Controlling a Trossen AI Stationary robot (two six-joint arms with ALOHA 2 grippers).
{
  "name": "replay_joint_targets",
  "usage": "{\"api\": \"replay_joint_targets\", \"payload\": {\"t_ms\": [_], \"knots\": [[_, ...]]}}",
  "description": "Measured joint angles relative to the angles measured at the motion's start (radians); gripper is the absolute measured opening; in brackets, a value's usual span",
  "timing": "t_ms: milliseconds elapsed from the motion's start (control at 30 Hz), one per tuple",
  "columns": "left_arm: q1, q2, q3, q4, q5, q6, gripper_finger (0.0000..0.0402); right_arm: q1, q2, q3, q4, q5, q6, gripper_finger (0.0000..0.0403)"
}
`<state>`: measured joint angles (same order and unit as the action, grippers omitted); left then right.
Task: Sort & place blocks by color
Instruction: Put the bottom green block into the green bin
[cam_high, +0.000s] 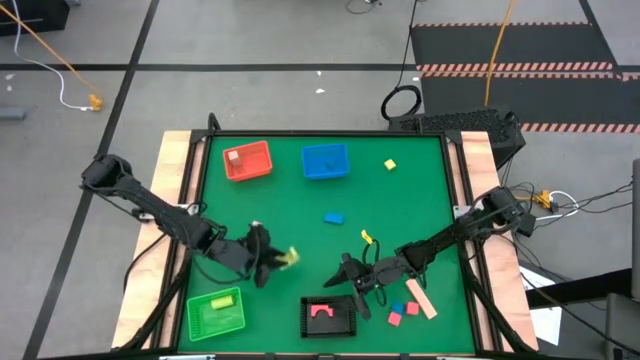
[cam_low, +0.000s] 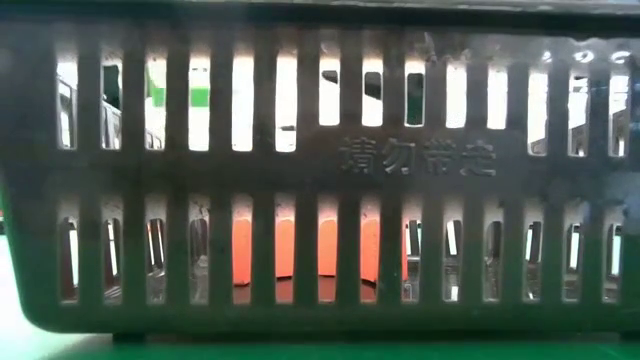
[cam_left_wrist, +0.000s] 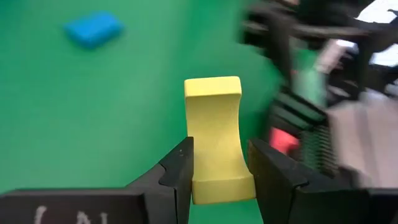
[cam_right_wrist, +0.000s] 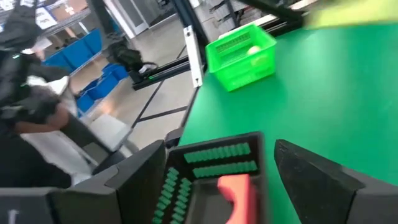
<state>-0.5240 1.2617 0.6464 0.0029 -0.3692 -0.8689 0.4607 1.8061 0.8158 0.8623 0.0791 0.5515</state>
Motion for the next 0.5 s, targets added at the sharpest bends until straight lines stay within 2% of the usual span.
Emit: {"api": "replay_joint_targets", "payload": {"t_ms": [133, 333, 433, 500], "knots": [[-0.044, -0.001, 0.000, 0.040, 0.152, -0.075, 0.0127, -0.032, -0.001, 0.000, -0.011, -0.001, -0.053, 0.0293], [-0.078, -0.013, 0.001, -0.010, 0.436, -0.353, 0.0127, -0.086, -0.030, -0.001, -0.092, -0.002, -0.100, 0.0293], [-0.137, -0.013, 0.001, -0.029, 0.509, -0.519, 0.0127, -0.112, -0.032, -0.001, -0.125, -0.002, -0.095, 0.0293], [-0.186, -0.013, 0.001, -0.037, 0.519, -0.627, 0.0127, -0.124, -0.032, -0.001, -0.150, -0.002, -0.094, 0.0293]]}}
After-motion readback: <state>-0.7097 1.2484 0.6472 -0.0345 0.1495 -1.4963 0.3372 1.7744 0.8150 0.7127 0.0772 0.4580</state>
